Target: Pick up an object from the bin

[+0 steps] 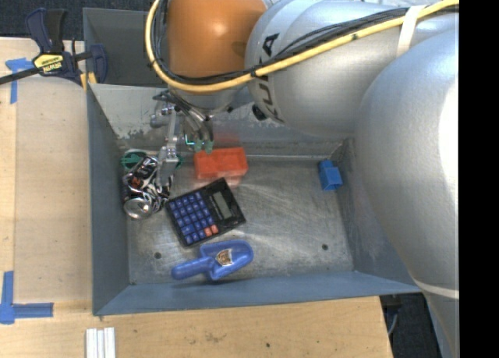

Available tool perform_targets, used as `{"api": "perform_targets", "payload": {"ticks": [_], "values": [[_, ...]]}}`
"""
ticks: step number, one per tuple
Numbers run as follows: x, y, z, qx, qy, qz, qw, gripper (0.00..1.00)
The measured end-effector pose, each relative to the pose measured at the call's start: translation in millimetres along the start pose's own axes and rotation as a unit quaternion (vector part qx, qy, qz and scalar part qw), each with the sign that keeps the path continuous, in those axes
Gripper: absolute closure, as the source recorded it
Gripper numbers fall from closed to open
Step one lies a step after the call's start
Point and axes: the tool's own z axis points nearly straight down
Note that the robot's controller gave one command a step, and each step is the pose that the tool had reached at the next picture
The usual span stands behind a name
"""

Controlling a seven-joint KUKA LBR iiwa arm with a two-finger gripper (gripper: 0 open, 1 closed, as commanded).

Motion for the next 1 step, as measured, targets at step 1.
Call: {"api": "perform_targets", "payload": {"ticks": [1], "values": [[-1.9, -1.0, -5.4, -0.001, -0.0043, 0.001, 1.0000, 0.00]]}}
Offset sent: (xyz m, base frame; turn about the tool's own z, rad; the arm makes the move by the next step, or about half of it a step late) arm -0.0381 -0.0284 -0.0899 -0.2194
